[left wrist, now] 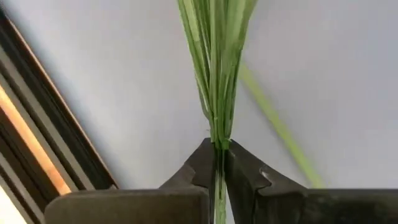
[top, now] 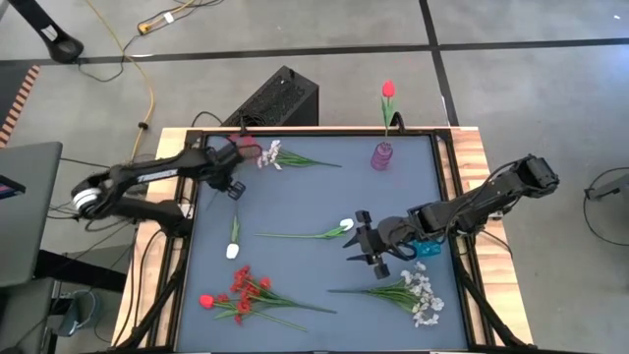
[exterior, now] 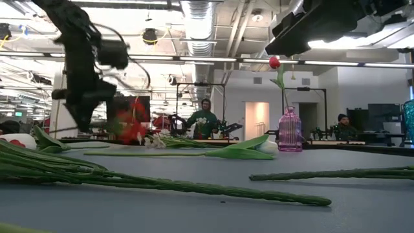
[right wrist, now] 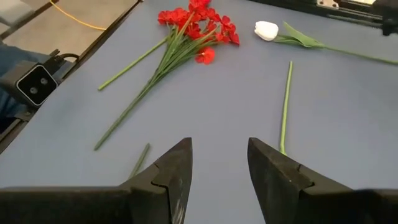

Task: Sort flowers into vase by color
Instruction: Put the top red flower into the purple vase

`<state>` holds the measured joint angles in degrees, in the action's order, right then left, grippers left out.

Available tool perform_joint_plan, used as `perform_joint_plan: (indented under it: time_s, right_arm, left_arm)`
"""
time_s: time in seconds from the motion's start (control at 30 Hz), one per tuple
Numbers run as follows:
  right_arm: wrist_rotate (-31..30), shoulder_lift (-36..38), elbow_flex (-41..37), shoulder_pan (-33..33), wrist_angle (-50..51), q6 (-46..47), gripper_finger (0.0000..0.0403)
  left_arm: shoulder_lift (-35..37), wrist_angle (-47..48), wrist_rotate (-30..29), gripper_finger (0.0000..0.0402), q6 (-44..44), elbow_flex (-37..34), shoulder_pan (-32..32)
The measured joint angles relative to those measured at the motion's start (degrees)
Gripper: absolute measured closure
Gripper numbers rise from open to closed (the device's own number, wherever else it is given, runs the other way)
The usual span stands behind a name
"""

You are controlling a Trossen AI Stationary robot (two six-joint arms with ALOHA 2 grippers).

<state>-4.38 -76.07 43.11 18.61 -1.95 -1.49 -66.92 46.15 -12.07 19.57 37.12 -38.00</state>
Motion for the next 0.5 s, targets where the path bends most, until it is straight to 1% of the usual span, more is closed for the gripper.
perform_joint_plan:
  time_s: [0.17, 0.23, 0.27, 0.33, 0.43, 0.5]
  right_arm:
    - [-0.11, 0.0, 0.04, 0.0, -0.99, 1.09, 0.0223]
    - [-0.11, 0.0, 0.04, -0.21, -2.1, 1.09, 0.0223]
    - [-0.13, 0.0, 0.04, -0.4, -3.03, 1.09, 0.0223]
    - [-0.12, 0.0, 0.04, -0.88, -4.79, 1.06, 0.0223]
    - [-0.15, 0.0, 0.04, -2.05, -7.39, 0.12, 0.0223]
    - [-0.23, 0.0, 0.04, -3.06, -9.73, -0.33, 0.0223]
  left_arm:
    - [11.7, 0.1, -1.08, 0.0398, 1.07, 0.0, 0.29]
    - [16.24, -2.14, -0.21, 0.0397, 0.76, 0.0, 1.33]
    - [18.37, -4.25, 1.5, 0.0396, 0.27, 0.0, 2.25]
    - [22.11, -11.18, 7.3, 0.0395, -0.72, -0.28, 4.93]
    - [26.02, -29.3, 18.51, 0.0396, -1.43, -4.16, 10.36]
    - [26.77, -43.57, 25.17, 0.0397, -2.29, -7.69, 14.72]
